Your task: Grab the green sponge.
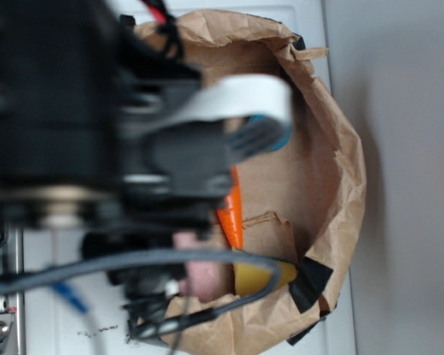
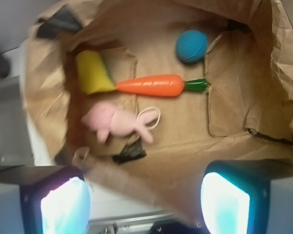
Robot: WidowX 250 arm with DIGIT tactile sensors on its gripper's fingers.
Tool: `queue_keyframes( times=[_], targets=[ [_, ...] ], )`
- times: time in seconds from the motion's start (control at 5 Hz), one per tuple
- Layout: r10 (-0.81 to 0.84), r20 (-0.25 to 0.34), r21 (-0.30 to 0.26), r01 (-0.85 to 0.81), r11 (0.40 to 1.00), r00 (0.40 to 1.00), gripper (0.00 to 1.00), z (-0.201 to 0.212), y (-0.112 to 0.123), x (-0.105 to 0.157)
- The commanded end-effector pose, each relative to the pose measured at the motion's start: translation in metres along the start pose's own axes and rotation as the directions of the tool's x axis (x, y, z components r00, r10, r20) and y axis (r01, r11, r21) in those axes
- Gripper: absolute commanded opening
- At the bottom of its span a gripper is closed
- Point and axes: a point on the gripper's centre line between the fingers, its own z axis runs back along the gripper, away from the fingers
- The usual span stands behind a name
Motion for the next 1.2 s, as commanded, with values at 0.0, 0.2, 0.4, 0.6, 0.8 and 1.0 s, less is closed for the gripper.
queue_keyframes(
  times=[0.0,0.2,0.4,0.6,0.8,1.0],
  targets=[
    [0.013,0.055,-0.017,-0.012,1.0,0.998,1.0,0.014,0.004,0.004],
    [0.013,0.055,-0.017,-0.012,1.0,0.998,1.0,0.014,0.004,0.004],
    [-0.009,0.087,-0.023,0.011,1.0,0.996,1.0,-0.022,0.013,0.037],
    [-0.012,0.127,-0.075,0.022,0.997,0.992,1.0,-0.043,0.016,0.068],
    [-0.047,0.132,-0.108,0.062,0.992,0.99,1.0,-0.064,0.017,0.086],
    [-0.083,0.154,-0.133,0.104,0.986,0.985,1.0,-0.085,0.014,0.086]
  ],
)
